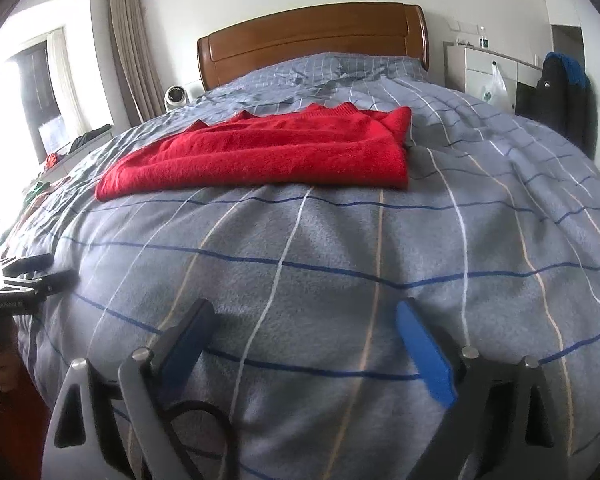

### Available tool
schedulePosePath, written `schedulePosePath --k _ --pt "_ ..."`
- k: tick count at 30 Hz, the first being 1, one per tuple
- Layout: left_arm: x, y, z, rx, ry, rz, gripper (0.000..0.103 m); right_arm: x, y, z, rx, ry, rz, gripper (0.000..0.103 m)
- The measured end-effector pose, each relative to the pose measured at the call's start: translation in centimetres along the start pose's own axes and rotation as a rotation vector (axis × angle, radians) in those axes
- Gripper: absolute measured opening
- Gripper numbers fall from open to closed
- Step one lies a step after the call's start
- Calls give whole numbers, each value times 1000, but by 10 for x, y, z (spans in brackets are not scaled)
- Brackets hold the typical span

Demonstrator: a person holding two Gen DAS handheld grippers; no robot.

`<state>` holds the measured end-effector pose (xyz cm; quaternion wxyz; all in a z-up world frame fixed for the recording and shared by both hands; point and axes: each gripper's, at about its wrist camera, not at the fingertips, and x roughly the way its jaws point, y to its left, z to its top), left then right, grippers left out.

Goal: Fold small clothes

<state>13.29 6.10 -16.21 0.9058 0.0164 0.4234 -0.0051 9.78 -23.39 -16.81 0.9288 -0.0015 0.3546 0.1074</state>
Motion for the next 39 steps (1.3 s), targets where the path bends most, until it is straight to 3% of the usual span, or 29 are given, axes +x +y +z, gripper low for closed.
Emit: schedulePosePath --k 17,21,25,29,32,33,34,39 --pt "-6 4 4 -6 15 -8 102 1 1 -1 1 4 -1 94" --pt "-35 21 9 -29 -82 -22 102 0 3 8 -2 59 -14 94" --pt "-33 40 9 -103 -93 -36 102 -10 -21 41 104 68 77 93" --pt "-17 46 8 -161 -38 -64 102 0 -75 100 279 44 35 93" --pt "-16 45 7 -154 -45 -51 102 34 -113 139 426 107 51 90" --pt "-16 45 7 -154 -45 -50 102 52 -123 152 460 143 70 81" --pt "-16 45 7 -155 -43 -48 102 63 -127 158 477 164 79 75" --pt "-10 51 6 -165 -22 -44 102 119 -119 174 461 231 62 72"
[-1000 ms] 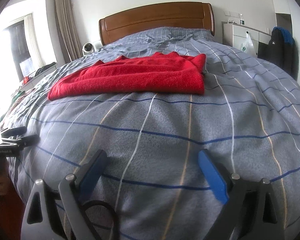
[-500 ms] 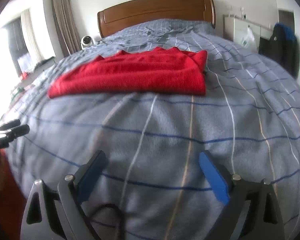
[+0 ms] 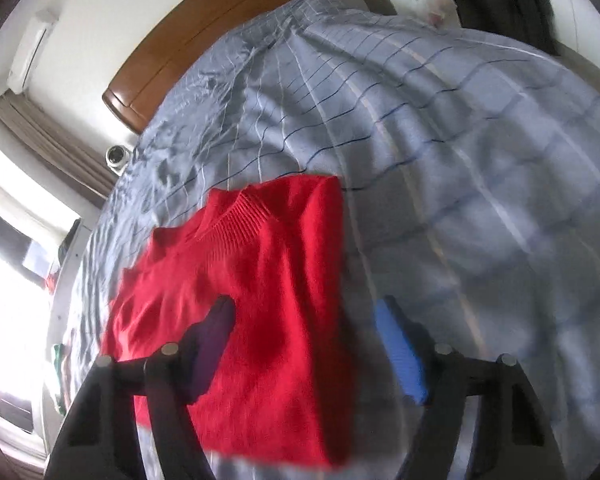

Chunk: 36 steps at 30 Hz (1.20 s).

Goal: Fold small clothes

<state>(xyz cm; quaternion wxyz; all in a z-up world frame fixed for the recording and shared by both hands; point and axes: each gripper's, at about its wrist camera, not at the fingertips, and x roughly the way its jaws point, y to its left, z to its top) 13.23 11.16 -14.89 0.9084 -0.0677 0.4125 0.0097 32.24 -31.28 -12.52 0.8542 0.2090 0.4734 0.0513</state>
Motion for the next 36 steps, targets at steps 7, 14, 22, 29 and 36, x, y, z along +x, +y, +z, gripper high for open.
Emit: schedulePosePath --k 7,14,22,29,36 --pt "1 8 7 -42 -5 -25 102 6 33 -1 -68 22 -105 12" --pt "2 29 15 -122 -16 -50 102 -21 153 9 -169 -11 114 10" --pt "3 40 15 -155 -15 -37 102 59 289 -58 -424 100 162 14" --pt "2 49 17 -185 -15 -63 102 61 288 -81 -361 221 438 47" --pt "5 51 20 -205 -14 -73 102 11 240 -69 -554 66 124 50"
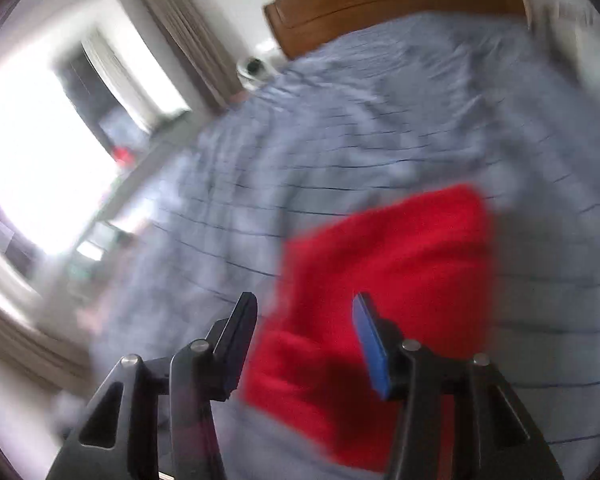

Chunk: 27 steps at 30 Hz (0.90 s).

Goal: Fold small clothes

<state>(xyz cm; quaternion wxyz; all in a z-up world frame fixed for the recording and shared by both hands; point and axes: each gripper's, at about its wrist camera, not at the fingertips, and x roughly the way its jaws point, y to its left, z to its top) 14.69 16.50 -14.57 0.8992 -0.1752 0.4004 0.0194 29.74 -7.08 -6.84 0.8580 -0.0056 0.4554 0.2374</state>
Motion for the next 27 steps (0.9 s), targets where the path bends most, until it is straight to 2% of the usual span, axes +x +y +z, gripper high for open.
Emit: schedulePosePath --k 3,5,7,10,12,15,16,17,18,20,21,23,24,25,26,27 --pt "0 -2 -1 15 -2 12 102 18 0 -30 -58 78 -60 38" --pt "0 -4 -4 27 -5 23 102 34 21 -45 -106 64 -60 38" --pt "-1 -5 -6 40 -6 33 102 52 53 -60 -174 59 -4 38" --pt "-1 -6 -8 54 -6 45 102 58 91 -79 -315 69 -3 38" --pt "-1 -6 -8 57 -6 47 102 47 94 -79 -338 55 -5 38" --pt "-1 -6 -8 56 -6 46 102 7 78 -75 -285 -22 1 38" --pt "0 -7 -8 58 -4 45 102 -17 68 -77 -269 -69 -16 38" --pt "0 -9 -8 61 -4 45 102 -22 64 -73 -264 -88 -34 39" --pt "0 -11 -8 69 -4 47 102 -34 54 -78 -258 -111 -84 39" --pt "2 -18 -10 94 -3 52 102 -30 42 -81 -240 -101 -151 44" --pt "1 -22 -12 112 -2 53 102 -21 32 -87 -216 -58 -169 47" --pt "-3 -29 -15 139 10 40 102 19 14 -99 -147 126 -149 49" --pt "-9 -32 -14 145 10 11 102 23 11 -109 -136 128 -152 49" --pt "-17 -34 -12 142 -3 -29 102 14 14 -113 -138 74 -142 50" --pt "-25 -38 -6 133 -21 -81 102 7 15 -114 -126 50 -108 53" --pt "-30 -43 5 127 -34 -133 102 -5 12 -116 -86 18 -21 63"
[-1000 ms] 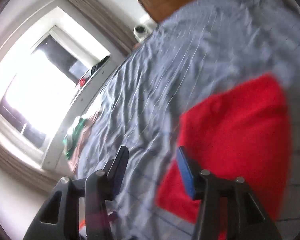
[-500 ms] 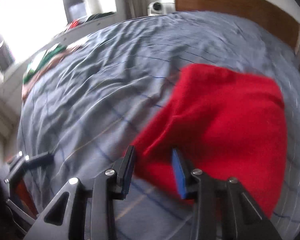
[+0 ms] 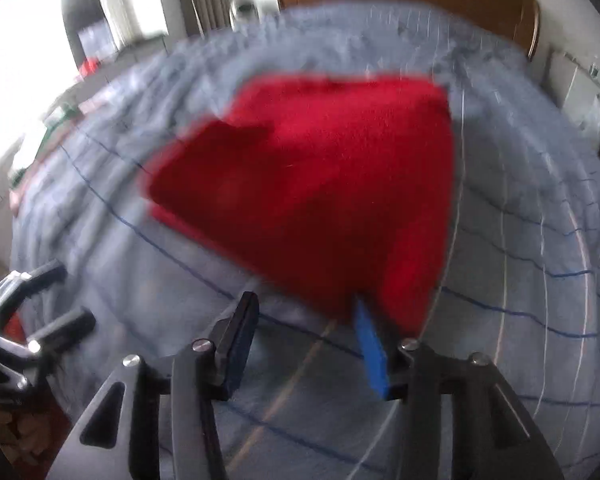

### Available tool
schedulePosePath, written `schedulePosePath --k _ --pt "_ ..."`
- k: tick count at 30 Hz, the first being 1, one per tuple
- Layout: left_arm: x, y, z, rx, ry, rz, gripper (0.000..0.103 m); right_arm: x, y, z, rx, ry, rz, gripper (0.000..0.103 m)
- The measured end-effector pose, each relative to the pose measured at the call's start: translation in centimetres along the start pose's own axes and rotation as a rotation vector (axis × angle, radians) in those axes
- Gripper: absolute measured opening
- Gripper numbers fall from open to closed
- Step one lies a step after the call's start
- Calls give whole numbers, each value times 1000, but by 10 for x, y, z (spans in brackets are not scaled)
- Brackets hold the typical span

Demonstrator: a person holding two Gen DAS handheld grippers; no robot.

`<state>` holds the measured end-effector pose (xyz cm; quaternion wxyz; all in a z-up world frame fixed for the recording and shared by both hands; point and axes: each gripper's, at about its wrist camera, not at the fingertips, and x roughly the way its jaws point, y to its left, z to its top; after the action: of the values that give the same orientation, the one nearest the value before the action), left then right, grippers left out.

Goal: Fold small clothes

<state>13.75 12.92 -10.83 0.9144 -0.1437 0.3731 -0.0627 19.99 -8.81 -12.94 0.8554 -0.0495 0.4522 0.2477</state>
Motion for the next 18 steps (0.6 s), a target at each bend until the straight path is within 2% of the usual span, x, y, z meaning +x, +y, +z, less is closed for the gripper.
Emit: schedulePosePath --k 1,2,4,5,6,8,10,12,16,18 --pt "0 -6 14 3 -9 -43 102 -8 -3 -1 27 -28 40 68" --pt "3 -11 25 9 -11 -61 102 -15 -8 -2 50 -60 56 69" --pt "18 -22 54 20 12 -75 102 -29 -30 4 93 -107 36 69" --pt "33 -25 69 19 51 -86 102 -27 -35 8 111 -114 27 69" --pt "49 -27 81 16 86 -87 102 -27 -54 14 158 -121 18 69" --pt "85 -25 100 12 142 -36 102 -24 -78 24 239 -126 15 69" --pt "115 -16 112 3 187 35 102 -10 -100 37 311 -99 56 70" --pt "131 -7 117 -14 220 56 102 8 -114 52 351 -66 101 70" --pt "148 4 118 -52 292 20 102 48 -128 75 413 -30 196 70" --pt "159 6 116 -94 345 -10 102 75 -136 81 520 -17 281 70"
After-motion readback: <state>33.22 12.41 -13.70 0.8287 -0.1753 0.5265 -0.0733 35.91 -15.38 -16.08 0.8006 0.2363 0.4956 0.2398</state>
